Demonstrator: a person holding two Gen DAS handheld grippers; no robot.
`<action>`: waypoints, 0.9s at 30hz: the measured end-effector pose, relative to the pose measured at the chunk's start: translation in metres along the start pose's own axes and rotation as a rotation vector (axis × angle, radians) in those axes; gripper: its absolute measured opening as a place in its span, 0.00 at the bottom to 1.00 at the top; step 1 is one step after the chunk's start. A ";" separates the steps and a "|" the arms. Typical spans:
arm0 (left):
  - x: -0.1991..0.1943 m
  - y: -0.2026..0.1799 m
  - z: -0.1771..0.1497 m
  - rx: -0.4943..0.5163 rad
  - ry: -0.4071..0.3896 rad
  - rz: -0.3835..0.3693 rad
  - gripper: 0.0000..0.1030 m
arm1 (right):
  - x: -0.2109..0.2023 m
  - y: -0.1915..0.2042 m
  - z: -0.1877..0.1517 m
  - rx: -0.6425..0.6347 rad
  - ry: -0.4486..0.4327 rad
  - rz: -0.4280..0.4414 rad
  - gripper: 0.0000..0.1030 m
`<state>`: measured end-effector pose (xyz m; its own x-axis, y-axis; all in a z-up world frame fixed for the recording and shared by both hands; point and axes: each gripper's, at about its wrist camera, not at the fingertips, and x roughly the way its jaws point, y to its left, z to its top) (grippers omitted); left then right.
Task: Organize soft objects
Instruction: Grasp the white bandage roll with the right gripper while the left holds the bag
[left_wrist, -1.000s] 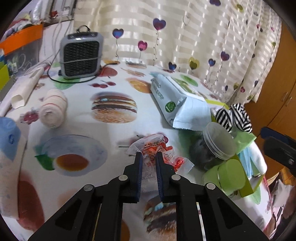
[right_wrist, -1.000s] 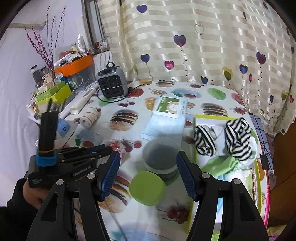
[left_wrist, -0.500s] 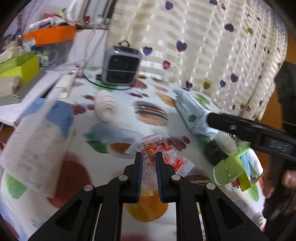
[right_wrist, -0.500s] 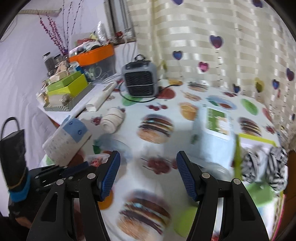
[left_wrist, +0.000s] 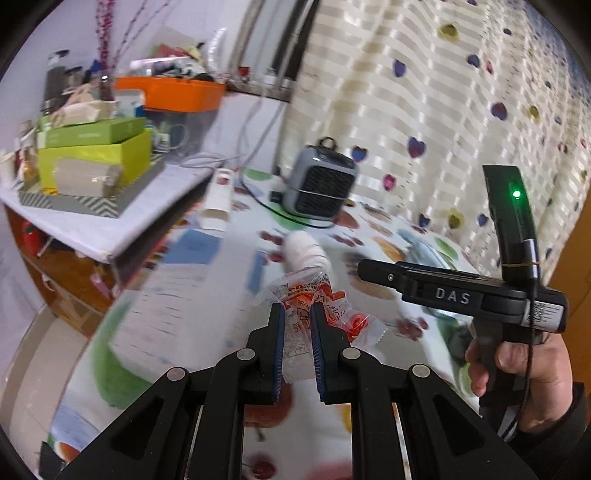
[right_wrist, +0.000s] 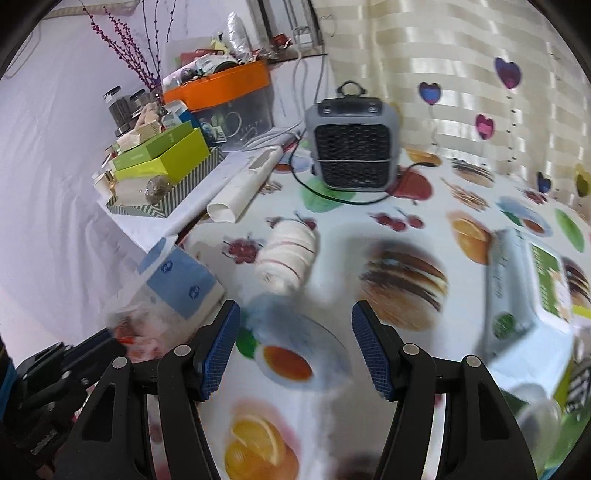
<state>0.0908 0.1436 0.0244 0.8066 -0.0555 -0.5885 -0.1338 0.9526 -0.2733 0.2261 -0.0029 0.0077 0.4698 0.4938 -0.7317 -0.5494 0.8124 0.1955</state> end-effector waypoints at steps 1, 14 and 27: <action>0.000 0.001 0.001 -0.006 -0.002 0.003 0.13 | 0.005 0.002 0.003 -0.002 0.004 0.003 0.62; -0.003 0.036 0.005 -0.053 -0.016 0.031 0.13 | 0.088 0.012 0.039 0.011 0.074 -0.010 0.58; 0.000 0.027 0.003 -0.045 -0.001 0.005 0.13 | 0.075 0.008 0.027 0.016 0.057 -0.012 0.40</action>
<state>0.0887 0.1707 0.0195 0.8066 -0.0507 -0.5889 -0.1632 0.9385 -0.3044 0.2759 0.0494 -0.0281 0.4359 0.4661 -0.7699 -0.5330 0.8230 0.1965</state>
